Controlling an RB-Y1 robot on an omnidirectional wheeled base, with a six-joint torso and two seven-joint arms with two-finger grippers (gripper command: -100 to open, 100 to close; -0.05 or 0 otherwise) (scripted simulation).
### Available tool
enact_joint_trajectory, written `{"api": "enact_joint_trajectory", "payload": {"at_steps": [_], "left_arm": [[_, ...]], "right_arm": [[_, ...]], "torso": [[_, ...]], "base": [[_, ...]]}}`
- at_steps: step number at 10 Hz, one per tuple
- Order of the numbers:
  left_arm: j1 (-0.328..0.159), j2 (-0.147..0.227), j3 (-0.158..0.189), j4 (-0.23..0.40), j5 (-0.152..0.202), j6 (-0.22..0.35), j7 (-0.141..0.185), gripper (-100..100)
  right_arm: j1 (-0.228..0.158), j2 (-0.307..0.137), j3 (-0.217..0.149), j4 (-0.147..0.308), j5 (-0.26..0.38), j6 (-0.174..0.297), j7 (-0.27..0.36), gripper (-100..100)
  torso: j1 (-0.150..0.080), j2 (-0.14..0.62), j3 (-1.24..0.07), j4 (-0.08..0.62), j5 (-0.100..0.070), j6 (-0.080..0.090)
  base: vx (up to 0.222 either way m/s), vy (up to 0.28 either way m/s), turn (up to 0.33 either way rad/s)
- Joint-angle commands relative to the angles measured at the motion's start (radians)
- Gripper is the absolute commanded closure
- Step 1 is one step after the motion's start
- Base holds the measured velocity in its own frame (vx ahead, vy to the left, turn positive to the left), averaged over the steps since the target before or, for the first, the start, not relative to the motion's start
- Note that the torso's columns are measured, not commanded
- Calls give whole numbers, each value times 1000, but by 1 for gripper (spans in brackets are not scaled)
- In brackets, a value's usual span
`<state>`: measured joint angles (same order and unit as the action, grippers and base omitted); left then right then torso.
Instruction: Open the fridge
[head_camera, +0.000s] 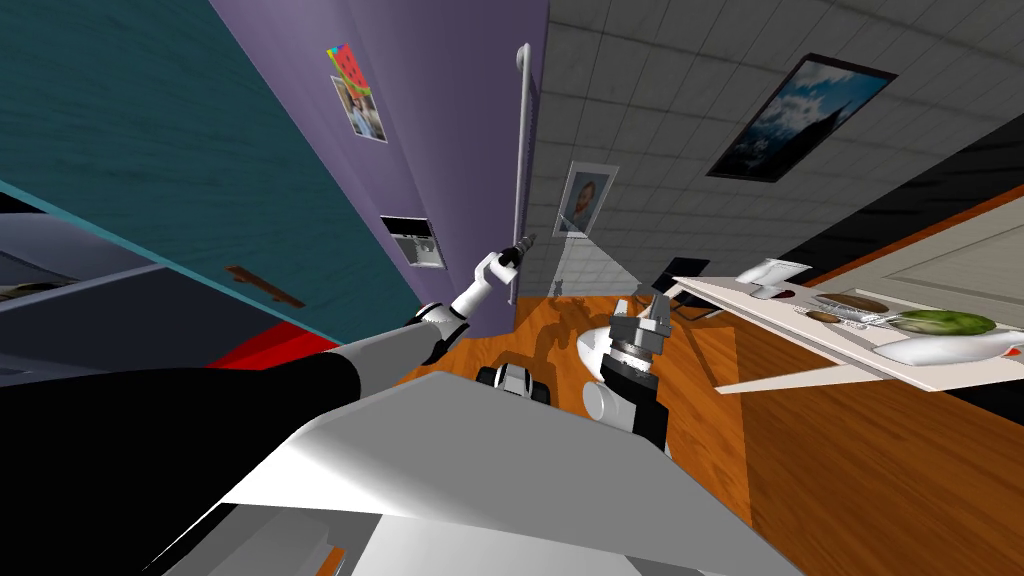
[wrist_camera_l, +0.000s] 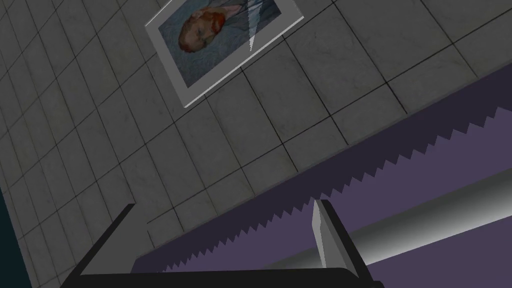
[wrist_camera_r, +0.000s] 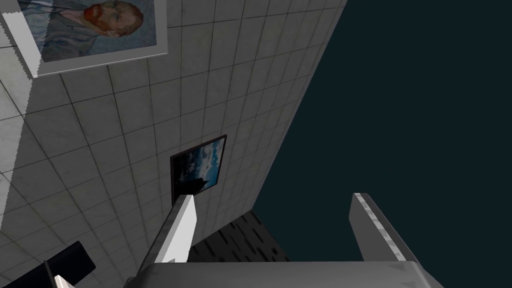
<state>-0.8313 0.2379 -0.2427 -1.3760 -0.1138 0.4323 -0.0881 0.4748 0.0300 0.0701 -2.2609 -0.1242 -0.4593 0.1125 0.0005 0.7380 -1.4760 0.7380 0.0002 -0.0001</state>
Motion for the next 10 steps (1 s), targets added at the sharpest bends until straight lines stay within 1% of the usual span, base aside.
{"api": "enact_joint_trajectory", "payload": {"at_steps": [1,2,4,6,8,10], "left_arm": [[-67,17,9,75,-20,55,-20,-100],[-89,27,11,99,-25,72,-26,-100],[-127,48,15,137,-34,101,-36,-100],[-156,65,16,165,-40,124,-43,-100],[-173,76,17,181,-44,137,-47,-100],[-176,78,17,184,-44,140,-47,-100]], "right_arm": [[0,0,0,0,0,0,0,0],[0,0,0,0,0,0,0,0],[0,0,0,0,0,0,0,0],[0,0,0,0,0,0,0,0],[0,0,0,0,0,0,0,0],[0,0,0,0,0,0,0,0]], "torso": [[-1,0,0,0,0,0],[-1,0,0,0,0,0],[4,-3,-2,4,1,-5],[10,-5,-4,8,2,-9],[15,-7,-5,11,3,-13],[17,-6,-4,12,4,-14]], "base": [[-26,50,-40],[-35,35,-74],[-38,18,-49],[-31,10,-43],[-16,3,-25],[-2,3,-3]]}}
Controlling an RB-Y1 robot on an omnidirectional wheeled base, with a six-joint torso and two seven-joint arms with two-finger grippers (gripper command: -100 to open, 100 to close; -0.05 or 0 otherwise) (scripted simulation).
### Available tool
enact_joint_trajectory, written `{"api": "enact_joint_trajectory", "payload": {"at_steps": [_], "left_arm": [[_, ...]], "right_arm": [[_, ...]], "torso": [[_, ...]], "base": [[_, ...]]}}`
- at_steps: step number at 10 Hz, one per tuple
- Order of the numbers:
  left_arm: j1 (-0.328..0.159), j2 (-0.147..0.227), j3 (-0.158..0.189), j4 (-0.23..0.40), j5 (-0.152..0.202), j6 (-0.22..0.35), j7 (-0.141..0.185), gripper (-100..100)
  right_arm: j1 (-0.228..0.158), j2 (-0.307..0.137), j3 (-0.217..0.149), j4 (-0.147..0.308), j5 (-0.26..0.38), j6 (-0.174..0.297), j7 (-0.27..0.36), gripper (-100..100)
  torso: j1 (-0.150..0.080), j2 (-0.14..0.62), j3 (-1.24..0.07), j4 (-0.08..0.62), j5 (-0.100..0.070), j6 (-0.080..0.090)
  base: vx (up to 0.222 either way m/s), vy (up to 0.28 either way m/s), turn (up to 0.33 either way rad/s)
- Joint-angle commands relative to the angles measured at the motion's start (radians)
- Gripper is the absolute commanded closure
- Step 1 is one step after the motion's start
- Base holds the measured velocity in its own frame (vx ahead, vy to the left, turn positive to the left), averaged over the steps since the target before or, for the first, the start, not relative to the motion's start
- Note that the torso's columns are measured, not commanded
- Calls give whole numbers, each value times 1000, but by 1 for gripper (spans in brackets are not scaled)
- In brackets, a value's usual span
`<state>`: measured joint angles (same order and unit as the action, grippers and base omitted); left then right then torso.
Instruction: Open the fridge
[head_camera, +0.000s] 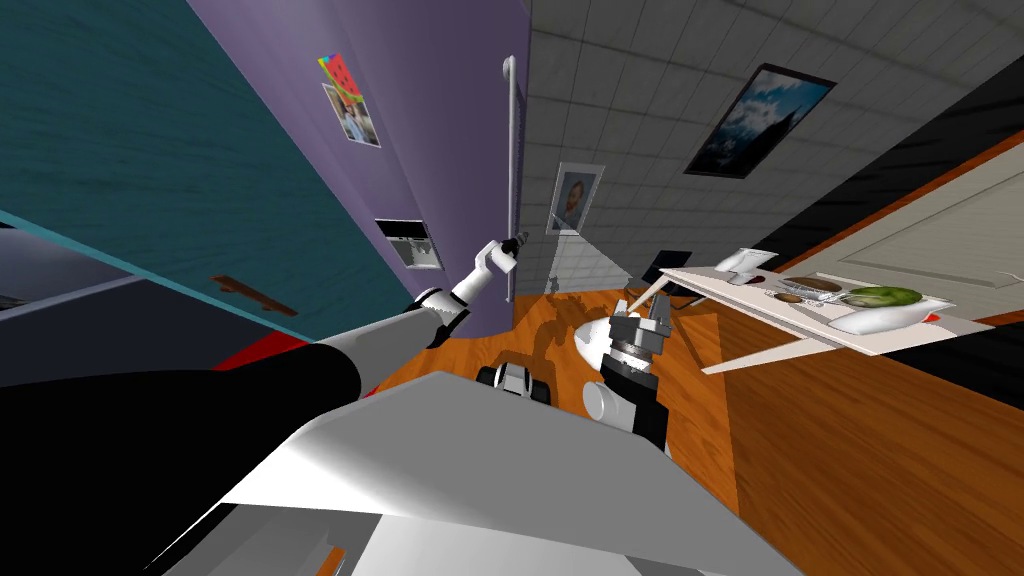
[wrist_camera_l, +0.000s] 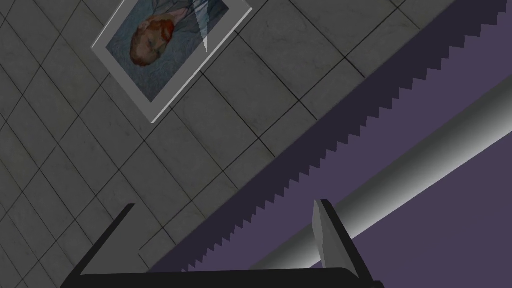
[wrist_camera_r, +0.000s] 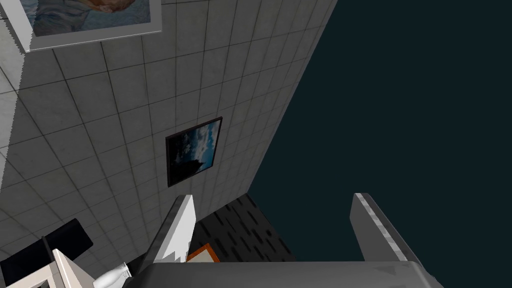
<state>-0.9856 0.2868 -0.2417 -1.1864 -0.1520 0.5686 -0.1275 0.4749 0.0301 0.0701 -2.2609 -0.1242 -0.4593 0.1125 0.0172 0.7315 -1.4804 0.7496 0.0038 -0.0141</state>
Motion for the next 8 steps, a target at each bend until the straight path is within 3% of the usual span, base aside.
{"api": "enact_joint_trajectory", "payload": {"at_steps": [1,2,3,4,5,6,8], "left_arm": [[-6,4,-2,6,8,4,-2,-100],[-6,1,-5,6,11,4,-3,-100],[-6,-3,-7,5,12,3,-2,100],[-30,10,-35,46,35,-26,11,100],[-53,24,-63,76,57,-55,24,100],[-53,24,-63,87,57,-55,24,100],[-99,51,-118,161,103,-113,49,100]], "right_arm": [[0,0,0,0,0,0,0,0],[0,0,0,0,0,0,0,0],[0,0,0,0,0,0,0,0],[0,0,0,0,0,0,0,0],[0,0,0,0,0,0,0,0],[-1,0,0,0,0,0,0,0],[-1,0,0,0,0,0,0,0]], "torso": [[1,0,0,1,0,-1],[-3,2,1,-5,0,3],[-8,4,3,-9,-1,7],[-13,5,4,-11,-2,11],[-13,12,8,-10,-3,14],[-12,18,12,-8,-2,14],[-14,10,7,-10,-3,14]], "base": [[-12,-14,-37],[-7,-15,-37],[-3,-6,-8],[-127,74,-230],[-272,167,-425],[-277,160,-87],[-304,204,-230]]}}
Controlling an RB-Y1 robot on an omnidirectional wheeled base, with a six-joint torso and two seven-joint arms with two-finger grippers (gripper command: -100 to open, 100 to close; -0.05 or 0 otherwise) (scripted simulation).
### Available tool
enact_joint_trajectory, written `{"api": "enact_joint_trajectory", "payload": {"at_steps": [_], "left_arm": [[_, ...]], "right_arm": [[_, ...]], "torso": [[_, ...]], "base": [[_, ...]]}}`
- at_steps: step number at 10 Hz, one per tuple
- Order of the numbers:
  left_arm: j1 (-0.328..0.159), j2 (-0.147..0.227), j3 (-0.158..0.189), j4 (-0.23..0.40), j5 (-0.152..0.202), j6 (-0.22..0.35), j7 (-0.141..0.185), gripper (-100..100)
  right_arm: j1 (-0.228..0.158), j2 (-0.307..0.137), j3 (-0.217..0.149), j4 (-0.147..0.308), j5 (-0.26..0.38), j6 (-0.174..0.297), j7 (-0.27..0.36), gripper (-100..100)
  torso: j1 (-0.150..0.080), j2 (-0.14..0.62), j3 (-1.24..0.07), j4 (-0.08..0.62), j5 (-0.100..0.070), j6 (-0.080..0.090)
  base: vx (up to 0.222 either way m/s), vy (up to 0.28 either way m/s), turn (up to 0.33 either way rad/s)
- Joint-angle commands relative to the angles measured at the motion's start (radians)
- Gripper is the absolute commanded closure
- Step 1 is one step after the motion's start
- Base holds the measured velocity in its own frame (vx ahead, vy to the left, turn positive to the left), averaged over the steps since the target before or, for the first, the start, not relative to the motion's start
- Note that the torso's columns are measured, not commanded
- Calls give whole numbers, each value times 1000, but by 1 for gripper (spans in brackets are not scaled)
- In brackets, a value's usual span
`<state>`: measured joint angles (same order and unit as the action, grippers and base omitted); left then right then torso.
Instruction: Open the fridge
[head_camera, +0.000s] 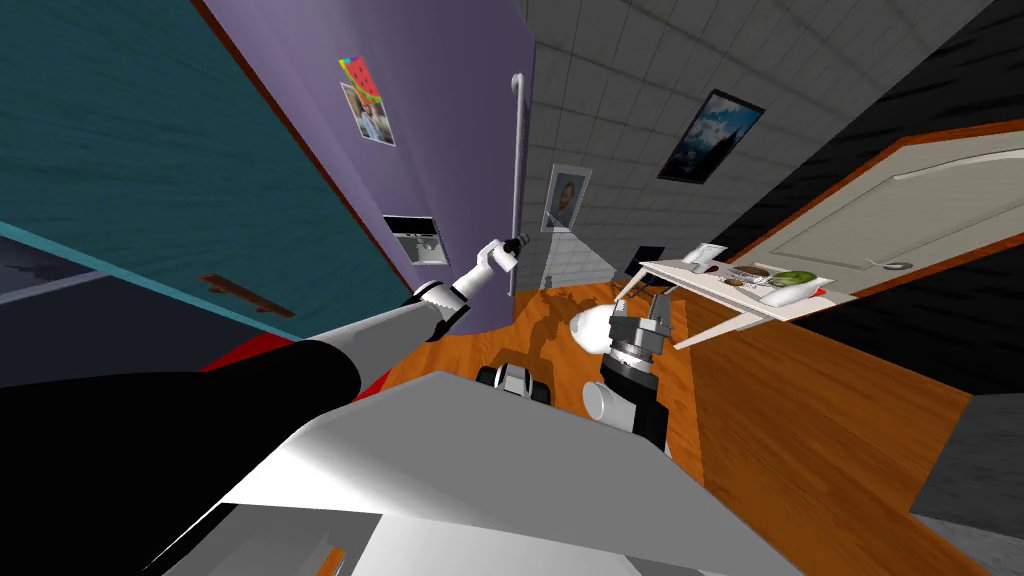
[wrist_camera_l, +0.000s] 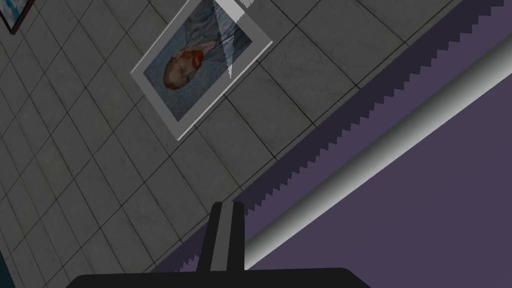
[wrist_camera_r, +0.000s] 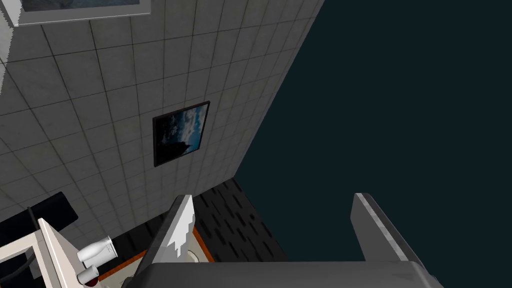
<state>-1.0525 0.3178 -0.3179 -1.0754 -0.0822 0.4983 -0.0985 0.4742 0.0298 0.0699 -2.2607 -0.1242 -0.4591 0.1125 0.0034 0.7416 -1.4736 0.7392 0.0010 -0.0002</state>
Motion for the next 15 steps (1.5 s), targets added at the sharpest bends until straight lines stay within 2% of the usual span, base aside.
{"api": "enact_joint_trajectory", "payload": {"at_steps": [1,2,5,6,8,10,11,15], "left_arm": [[-56,34,-69,87,56,-71,33,100],[-56,34,-69,99,56,-71,33,100],[-125,74,-152,206,125,-158,72,100],[-125,74,-152,223,125,-158,72,100],[-172,101,-207,293,170,-215,98,100],[-168,96,-201,296,164,-212,96,100],[-187,106,-209,300,177,-186,96,-100],[-219,121,-220,308,202,-128,93,-100]], "right_arm": [[0,0,0,0,0,0,0,0],[0,0,0,0,0,0,0,0],[0,0,0,0,0,0,0,0],[0,0,0,0,0,0,0,0],[0,0,0,0,0,0,0,0],[0,0,0,0,0,0,0,0],[1,0,0,0,0,0,0,0],[2,0,0,0,0,0,0,0]], "torso": [[-2,-2,-1,-1,0,1],[-4,-4,-2,-1,-1,0],[-3,-3,-2,-1,-1,1],[-4,0,0,0,-1,0],[-4,-5,-4,-2,-1,0],[-2,-5,-3,-1,0,-1],[-5,-13,-8,-4,-1,0],[-4,-6,-4,-2,-1,0]], "base": [[-339,196,-354],[-262,143,-101],[-313,143,-282],[-273,98,-112],[-306,103,-254],[-185,76,-66],[67,36,-25],[175,56,-27]]}}
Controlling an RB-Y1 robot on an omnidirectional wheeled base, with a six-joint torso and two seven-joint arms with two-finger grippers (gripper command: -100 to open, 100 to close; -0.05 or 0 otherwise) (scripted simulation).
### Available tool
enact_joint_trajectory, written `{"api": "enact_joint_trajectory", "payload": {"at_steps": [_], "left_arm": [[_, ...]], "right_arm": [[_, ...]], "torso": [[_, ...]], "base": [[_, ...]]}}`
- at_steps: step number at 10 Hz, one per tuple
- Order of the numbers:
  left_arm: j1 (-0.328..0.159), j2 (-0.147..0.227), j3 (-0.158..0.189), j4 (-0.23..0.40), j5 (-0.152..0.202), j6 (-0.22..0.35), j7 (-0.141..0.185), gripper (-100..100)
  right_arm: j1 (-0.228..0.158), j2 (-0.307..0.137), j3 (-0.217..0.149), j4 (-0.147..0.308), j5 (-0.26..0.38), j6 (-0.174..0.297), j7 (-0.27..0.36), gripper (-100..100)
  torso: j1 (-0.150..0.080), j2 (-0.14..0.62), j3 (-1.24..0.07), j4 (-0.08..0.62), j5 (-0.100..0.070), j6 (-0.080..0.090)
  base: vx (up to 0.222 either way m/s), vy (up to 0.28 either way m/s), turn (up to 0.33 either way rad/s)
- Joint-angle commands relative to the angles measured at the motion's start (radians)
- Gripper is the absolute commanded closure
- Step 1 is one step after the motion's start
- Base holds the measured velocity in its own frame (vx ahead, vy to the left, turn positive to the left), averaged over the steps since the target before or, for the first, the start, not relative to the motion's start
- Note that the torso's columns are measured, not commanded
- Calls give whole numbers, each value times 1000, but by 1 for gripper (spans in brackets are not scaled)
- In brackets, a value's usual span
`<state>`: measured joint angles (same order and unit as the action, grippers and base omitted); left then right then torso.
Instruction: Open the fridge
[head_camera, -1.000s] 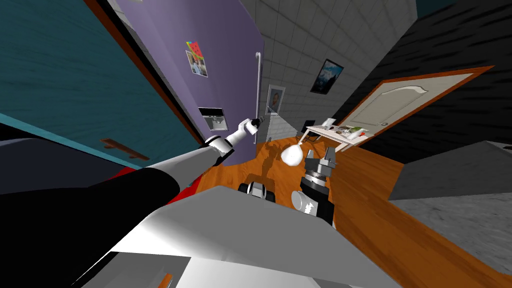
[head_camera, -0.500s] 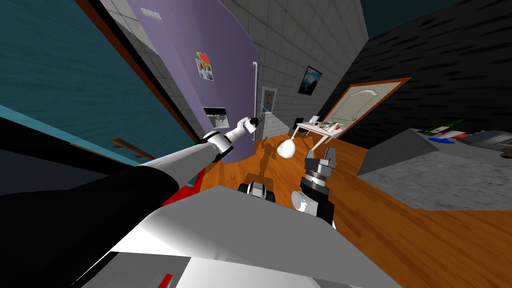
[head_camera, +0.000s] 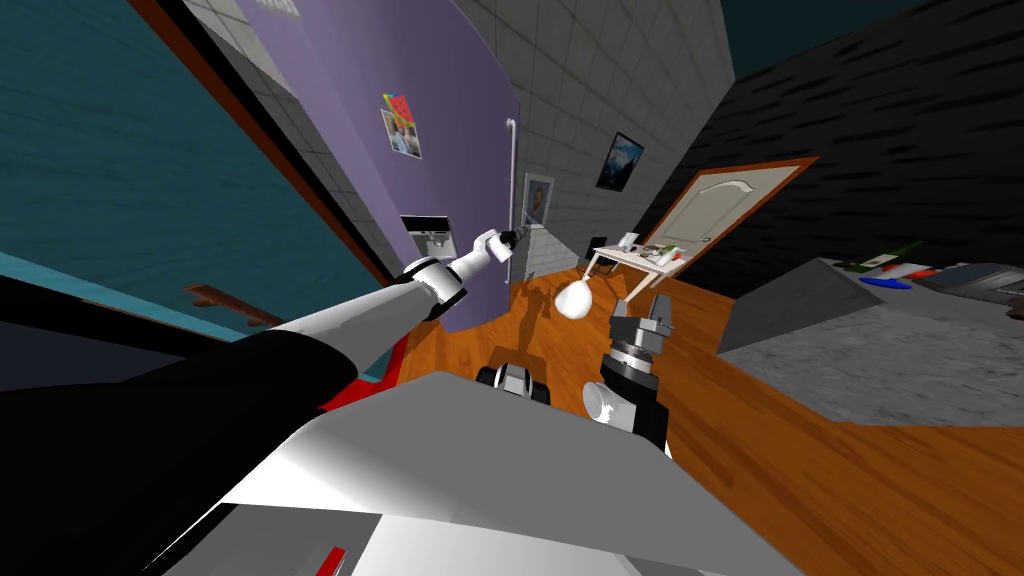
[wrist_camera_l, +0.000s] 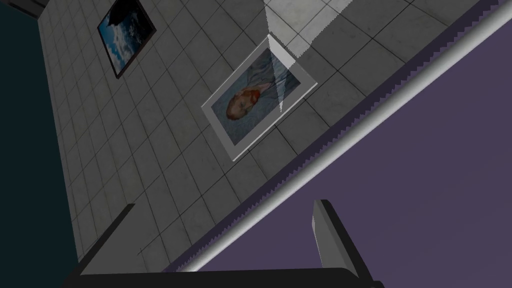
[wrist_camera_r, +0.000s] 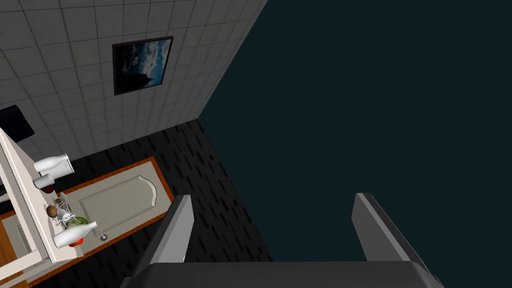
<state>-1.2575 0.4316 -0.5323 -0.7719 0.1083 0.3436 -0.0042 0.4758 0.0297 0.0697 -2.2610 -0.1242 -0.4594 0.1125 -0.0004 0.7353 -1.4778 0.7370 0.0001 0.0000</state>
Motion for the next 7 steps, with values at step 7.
{"api": "enact_joint_trajectory", "payload": {"at_steps": [7], "left_arm": [[-83,39,-28,24,66,154,-7,-100]], "right_arm": [[0,0,0,0,0,0,0,0]], "torso": [[1,1,1,0,0,0]], "base": [[179,76,-30]]}}
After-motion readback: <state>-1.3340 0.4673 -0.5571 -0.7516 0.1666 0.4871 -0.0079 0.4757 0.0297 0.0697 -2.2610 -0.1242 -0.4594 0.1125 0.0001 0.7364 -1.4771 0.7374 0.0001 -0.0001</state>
